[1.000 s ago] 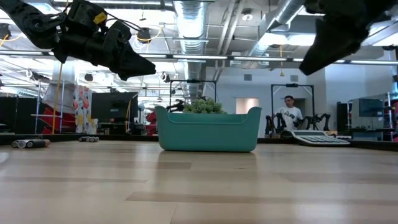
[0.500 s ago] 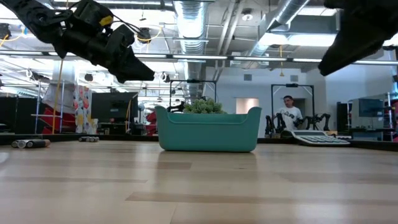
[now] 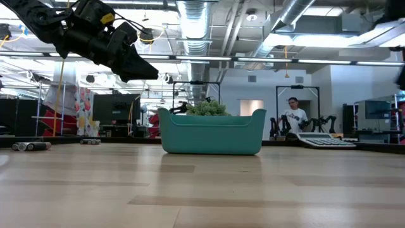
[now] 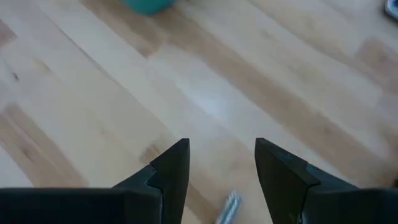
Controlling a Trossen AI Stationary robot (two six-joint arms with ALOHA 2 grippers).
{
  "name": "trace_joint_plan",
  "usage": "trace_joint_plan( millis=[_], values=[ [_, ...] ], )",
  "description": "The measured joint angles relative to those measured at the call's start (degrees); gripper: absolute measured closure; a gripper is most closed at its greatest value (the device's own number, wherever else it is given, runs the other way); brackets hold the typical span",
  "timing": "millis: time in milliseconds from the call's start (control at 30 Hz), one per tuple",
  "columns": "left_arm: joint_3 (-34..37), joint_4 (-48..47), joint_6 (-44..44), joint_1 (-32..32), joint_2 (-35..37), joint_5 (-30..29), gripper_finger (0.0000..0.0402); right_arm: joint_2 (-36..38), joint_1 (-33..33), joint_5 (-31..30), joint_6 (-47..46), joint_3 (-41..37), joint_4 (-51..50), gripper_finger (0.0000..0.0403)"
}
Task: Sort batteries
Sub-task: Put the silver battery into the blue bin
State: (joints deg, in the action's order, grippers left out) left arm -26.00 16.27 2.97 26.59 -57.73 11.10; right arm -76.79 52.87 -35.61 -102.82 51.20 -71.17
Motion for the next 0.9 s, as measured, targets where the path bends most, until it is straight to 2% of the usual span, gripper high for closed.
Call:
trace_joint_plan(
  millis=[133, 333, 533, 700, 900],
  values=[
    [0.0, -0.02, 0.45, 0.0, 0.01, 0.02, 0.0254, -1.37, 3.18, 2.93, -5.08, 0.01, -1.99, 0.0209],
    [0.0, -0.67, 0.91, -0.05, 0.0, 0.96, 0.0254, -2.65, 5.96, 3.2, -11.33, -0.03, -2.57, 0.0209],
    [0.0, -0.97, 1.09, -0.07, 0.02, 1.13, 0.0254, -5.01, 6.13, 4.68, -12.88, -0.11, -3.2, 0.0209],
    [-0.8, -5.09, 1.25, -0.28, 0.25, 2.72, 0.0254, -6.03, 5.87, 4.81, -12.88, -0.11, -1.6, 0.0209],
    [-2.12, -7.77, 3.35, -1.74, 0.28, 1.53, 0.0254, -6.17, 5.96, 6.0, -13.39, -0.11, -0.33, 0.0209]
  ],
)
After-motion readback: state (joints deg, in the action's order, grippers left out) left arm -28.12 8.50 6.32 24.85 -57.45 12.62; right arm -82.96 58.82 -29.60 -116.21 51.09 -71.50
